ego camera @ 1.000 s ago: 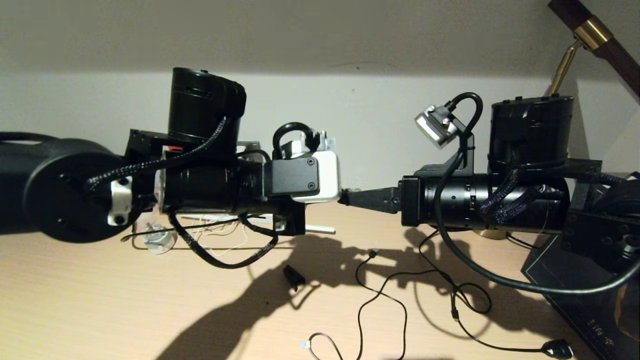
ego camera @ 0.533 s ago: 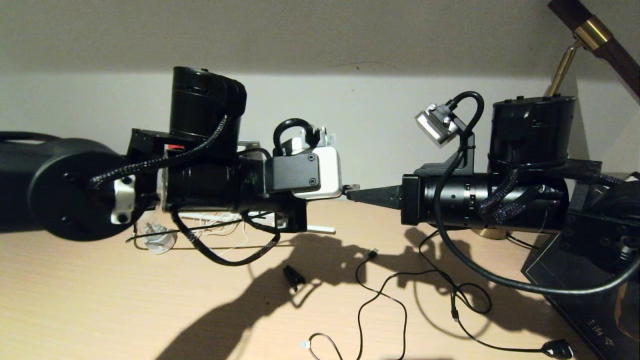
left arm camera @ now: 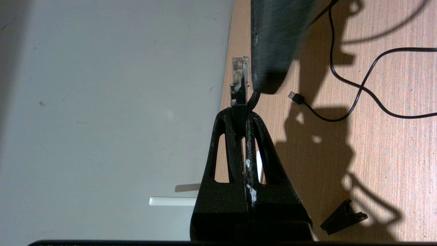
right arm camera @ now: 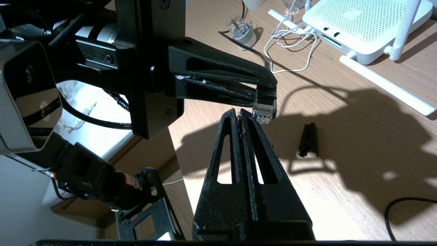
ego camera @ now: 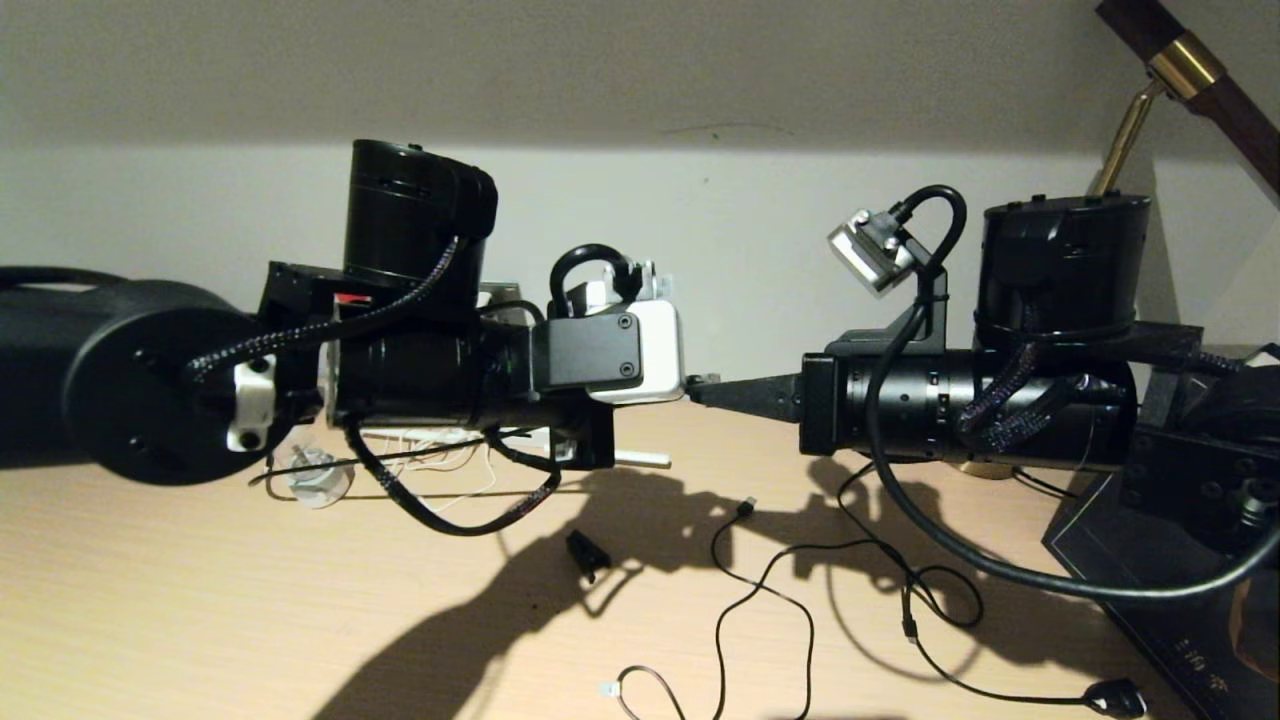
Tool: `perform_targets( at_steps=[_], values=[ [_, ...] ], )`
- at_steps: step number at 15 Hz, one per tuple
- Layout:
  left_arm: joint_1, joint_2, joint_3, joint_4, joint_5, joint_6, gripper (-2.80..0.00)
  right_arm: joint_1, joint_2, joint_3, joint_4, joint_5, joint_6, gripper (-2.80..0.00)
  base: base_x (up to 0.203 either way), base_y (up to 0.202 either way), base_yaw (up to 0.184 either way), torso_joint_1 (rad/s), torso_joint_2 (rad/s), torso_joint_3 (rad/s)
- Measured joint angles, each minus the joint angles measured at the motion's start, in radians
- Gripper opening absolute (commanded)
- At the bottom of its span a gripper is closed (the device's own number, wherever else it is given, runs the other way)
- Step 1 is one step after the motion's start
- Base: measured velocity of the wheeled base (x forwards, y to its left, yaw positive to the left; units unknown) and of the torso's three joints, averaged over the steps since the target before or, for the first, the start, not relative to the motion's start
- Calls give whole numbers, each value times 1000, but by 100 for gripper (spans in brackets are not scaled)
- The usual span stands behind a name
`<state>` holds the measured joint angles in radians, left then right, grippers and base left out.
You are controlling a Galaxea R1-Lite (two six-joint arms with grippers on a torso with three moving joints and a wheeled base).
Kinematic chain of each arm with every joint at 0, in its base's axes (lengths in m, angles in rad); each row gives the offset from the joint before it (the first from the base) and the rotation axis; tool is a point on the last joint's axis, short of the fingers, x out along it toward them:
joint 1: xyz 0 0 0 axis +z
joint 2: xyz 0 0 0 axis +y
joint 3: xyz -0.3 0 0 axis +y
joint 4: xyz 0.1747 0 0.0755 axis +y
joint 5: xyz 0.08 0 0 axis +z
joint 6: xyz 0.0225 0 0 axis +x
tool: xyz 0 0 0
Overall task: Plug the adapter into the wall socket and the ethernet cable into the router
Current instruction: Hand it to the other hand
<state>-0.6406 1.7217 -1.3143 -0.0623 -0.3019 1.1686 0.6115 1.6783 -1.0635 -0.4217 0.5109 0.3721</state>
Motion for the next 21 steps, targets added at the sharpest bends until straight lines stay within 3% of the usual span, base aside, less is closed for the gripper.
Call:
perform_targets(
  at_steps=[13, 14, 21],
  values=[
    [-3, 0, 6, 0, 0, 1, -280, -1, 11, -17, -2, -27, 6, 0, 0, 0, 0, 0, 0, 0],
    [-4, 0, 8, 0, 0, 1, -280, 0, 13, -20, -2, -27, 6, -280, 0, 0, 0, 0, 0, 0],
    [-13, 1, 10, -19, 0, 1, -280, 0, 21, -27, -2, -34, 6, -280, 0, 0, 0, 0, 0, 0]
  ],
)
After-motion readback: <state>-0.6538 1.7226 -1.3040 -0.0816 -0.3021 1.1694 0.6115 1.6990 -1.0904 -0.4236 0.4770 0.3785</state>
